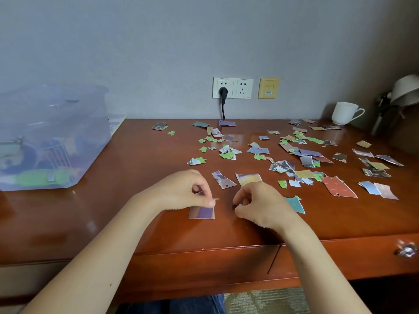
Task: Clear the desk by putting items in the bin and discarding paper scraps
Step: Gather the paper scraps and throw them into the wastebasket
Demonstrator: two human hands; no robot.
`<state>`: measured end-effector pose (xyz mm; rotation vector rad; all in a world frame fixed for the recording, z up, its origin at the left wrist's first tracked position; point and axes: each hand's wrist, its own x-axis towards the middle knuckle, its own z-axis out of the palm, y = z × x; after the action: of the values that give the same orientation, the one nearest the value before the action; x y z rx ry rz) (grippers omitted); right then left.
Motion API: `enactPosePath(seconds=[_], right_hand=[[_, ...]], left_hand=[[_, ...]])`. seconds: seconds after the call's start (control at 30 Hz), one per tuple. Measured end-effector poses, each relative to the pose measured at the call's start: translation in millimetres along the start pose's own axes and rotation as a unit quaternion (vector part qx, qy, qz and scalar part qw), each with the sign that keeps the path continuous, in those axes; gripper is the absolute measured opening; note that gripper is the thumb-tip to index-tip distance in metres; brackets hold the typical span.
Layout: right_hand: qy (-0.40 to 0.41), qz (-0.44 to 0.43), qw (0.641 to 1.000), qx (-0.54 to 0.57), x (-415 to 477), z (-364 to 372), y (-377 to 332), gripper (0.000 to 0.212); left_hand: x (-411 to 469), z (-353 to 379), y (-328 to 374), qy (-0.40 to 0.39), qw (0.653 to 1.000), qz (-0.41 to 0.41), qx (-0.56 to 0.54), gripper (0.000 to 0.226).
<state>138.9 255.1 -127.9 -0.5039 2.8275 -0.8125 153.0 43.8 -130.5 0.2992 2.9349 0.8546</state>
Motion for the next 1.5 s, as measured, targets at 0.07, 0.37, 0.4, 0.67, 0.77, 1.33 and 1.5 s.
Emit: enactPosePath(seconds=[0.07, 0.37, 0.4, 0.67, 0.77, 1.33, 1.5], right_hand=[[0.02, 0.0, 1.0, 0.022, -0.1, 2.6, 0.7, 0.008], [0.009, -0.052, 0.927, 0.37, 4.1, 17.4, -20.0, 0.022], [0.009, -0.042, 0.907, 0.419, 6.4, 20.0, -22.4, 0.024], [0.091, -0.005, 0.87, 0.485, 16.6, 44.2, -25.1, 0.021], [0.077, -0.037, 0.884, 0.46, 14.4, 45.7, -27.2, 0.023], [0.039, -0.016, 0.876, 0.481, 18.2, 38.1, -24.1, 0.03], [0.128, -0.002, 0.986, 0.108, 47.1, 22.6, -16.2, 0.019]], left_hand=[[-2.8, 2.7, -0.3, 0.068, 0.997, 0.0, -0.026, 0.021], [-9.8, 15.4, -2.8, 0.273, 0.928, -0.019, -0.253, 0.026], [-11.2, 15.4, -1.9, 0.283, 0.916, -0.023, -0.285, 0.027], [-23.5, 28.4, -3.5, 0.22, 0.96, -0.029, -0.168, 0.016], [-29.7, 23.2, 0.4, 0.141, 0.986, -0.042, -0.074, 0.019], [-22.4, 15.4, 8.6, -0.005, 0.996, -0.041, -0.082, 0.009], [0.5, 11.3, -5.4, 0.134, 0.984, -0.091, -0.07, 0.017]])
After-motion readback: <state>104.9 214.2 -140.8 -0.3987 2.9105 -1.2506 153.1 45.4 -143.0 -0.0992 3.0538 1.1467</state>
